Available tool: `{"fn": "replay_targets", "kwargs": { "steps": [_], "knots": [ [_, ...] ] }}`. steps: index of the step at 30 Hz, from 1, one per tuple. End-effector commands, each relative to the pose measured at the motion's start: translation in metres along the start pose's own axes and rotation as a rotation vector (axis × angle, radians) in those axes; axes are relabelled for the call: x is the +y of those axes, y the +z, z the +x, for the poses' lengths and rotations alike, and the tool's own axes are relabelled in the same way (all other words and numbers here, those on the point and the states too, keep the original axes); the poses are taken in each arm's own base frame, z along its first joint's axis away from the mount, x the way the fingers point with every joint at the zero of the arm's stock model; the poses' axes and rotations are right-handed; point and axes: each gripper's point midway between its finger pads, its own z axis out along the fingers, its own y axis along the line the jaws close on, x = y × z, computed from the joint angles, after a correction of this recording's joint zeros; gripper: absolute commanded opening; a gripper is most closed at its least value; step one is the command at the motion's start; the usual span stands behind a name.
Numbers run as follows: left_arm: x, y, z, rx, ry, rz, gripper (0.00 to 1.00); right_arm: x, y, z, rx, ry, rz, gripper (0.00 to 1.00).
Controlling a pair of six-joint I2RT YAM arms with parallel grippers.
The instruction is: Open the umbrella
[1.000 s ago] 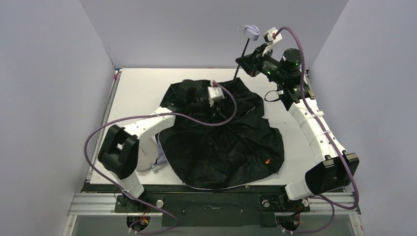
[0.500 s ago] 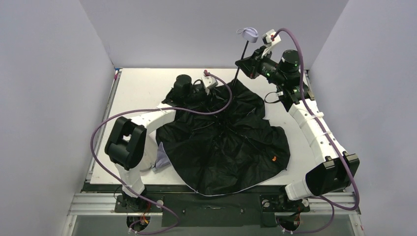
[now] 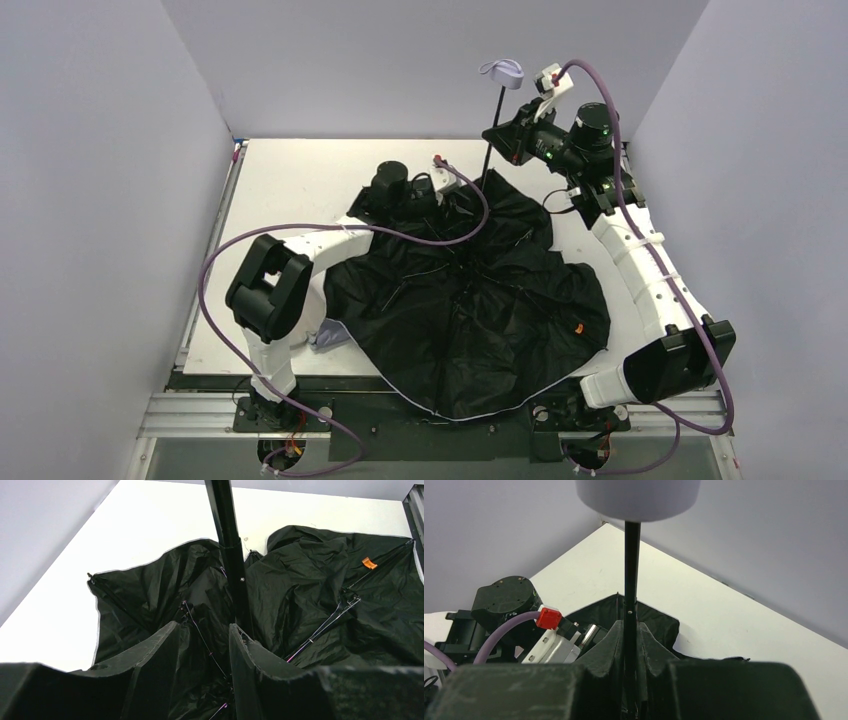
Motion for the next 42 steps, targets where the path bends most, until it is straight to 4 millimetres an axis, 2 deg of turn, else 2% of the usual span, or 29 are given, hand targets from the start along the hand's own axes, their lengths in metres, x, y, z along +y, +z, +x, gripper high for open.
{"fn": "replay_targets", "kwargs": {
  "steps": [1, 7, 10, 13, 17, 20, 23, 26, 28, 32, 38, 42],
  "knots": [
    [-0.01, -0.001, -0.018, -0.042, 0.04, 0.054, 0.39, 0.011, -0.017, -0.057, -0.143, -0.1, -0.006, 0.0],
    [-0.028, -0.018, 0.009, 0.02, 0.036, 0.088, 0.47, 0.01, -0.02, -0.05, -0.129, -0.097, -0.004, 0.0],
    [-0.035, -0.013, 0.0, 0.005, 0.045, 0.097, 0.51, 0.01, -0.018, -0.049, -0.13, -0.086, -0.008, 0.0],
    [-0.032, -0.001, -0.019, -0.041, 0.052, 0.074, 0.47, 0.011, -0.017, -0.051, -0.135, -0.079, -0.014, 0.0],
    [-0.022, 0.011, -0.028, -0.074, 0.053, 0.019, 0.42, 0.011, -0.017, -0.052, -0.131, -0.077, -0.013, 0.0],
    [-0.013, 0.018, -0.026, -0.079, 0.047, -0.019, 0.37, 0.01, -0.018, -0.05, -0.123, -0.08, -0.011, 0.0],
    [-0.007, 0.029, -0.027, -0.087, 0.044, -0.033, 0.25, 0.009, -0.021, -0.053, -0.123, -0.092, 0.0, 0.0],
    [-0.005, 0.039, -0.011, -0.068, 0.01, -0.036, 0.13, 0.003, -0.026, -0.058, -0.124, -0.098, 0.016, 0.0],
    [-0.008, 0.042, 0.003, -0.046, -0.012, -0.033, 0.1, 0.002, -0.029, -0.065, -0.134, -0.103, 0.022, 0.0],
    [-0.018, 0.038, 0.031, 0.002, -0.043, -0.037, 0.09, 0.0, -0.031, -0.079, -0.159, -0.111, 0.028, 0.0],
    [-0.024, 0.033, 0.073, 0.09, -0.112, -0.081, 0.08, -0.001, -0.031, -0.089, -0.174, -0.12, 0.024, 0.0],
    [-0.031, 0.025, 0.098, 0.131, -0.175, -0.105, 0.14, -0.002, -0.028, -0.097, -0.185, -0.121, 0.016, 0.0]
  ]
}}
